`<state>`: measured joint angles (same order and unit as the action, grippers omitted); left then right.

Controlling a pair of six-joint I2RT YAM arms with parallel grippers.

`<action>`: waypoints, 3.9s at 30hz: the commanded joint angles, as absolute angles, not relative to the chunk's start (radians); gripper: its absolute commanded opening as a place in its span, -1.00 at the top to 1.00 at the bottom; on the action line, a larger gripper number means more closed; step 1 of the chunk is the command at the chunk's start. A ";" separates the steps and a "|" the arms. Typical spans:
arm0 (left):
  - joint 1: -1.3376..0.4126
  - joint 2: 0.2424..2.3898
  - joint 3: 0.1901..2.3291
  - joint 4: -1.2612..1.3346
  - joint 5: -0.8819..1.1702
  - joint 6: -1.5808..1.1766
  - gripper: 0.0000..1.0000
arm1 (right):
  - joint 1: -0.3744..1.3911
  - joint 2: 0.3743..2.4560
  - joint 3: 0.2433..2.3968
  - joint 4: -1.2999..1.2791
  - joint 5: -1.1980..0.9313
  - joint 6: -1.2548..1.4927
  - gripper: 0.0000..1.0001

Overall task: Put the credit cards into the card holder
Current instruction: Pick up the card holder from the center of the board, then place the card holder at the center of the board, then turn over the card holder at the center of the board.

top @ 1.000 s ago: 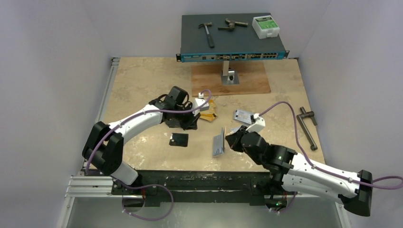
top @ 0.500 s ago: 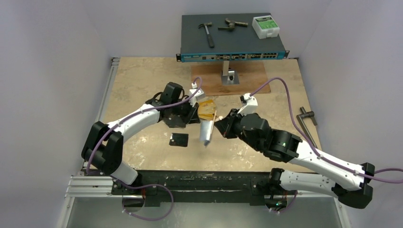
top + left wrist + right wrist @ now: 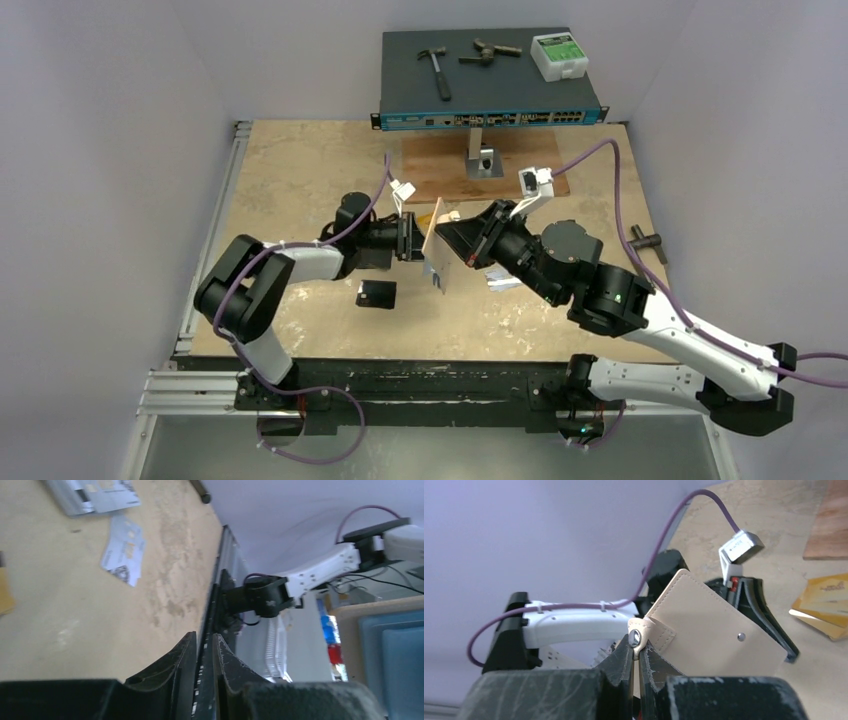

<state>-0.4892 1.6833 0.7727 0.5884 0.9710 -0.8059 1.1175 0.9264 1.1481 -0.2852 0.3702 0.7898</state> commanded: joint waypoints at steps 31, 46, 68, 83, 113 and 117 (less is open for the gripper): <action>-0.497 1.535 0.661 1.249 1.039 -1.326 0.67 | 1.126 0.953 0.925 -0.337 0.459 0.935 1.00; -0.440 1.541 0.668 1.051 1.069 -1.140 0.75 | 1.124 1.127 0.718 -0.232 0.304 1.028 1.00; -0.413 1.420 0.778 0.444 1.005 -0.720 0.78 | 1.126 1.234 0.724 -0.540 0.233 1.016 -0.12; -0.405 1.408 0.804 0.386 1.009 -0.688 0.79 | 1.199 1.420 0.831 -0.637 0.237 0.982 -0.39; -0.371 1.404 0.812 0.376 1.023 -0.687 0.83 | 1.408 1.806 0.995 -0.849 0.480 1.072 0.73; -0.366 1.402 0.818 0.374 1.026 -0.687 0.84 | 1.414 1.798 0.979 -0.864 0.520 1.111 0.82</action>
<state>-0.3782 1.4284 0.7753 0.3656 1.0100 -0.7124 1.4078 1.7428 1.0340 -0.8604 0.5270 1.0176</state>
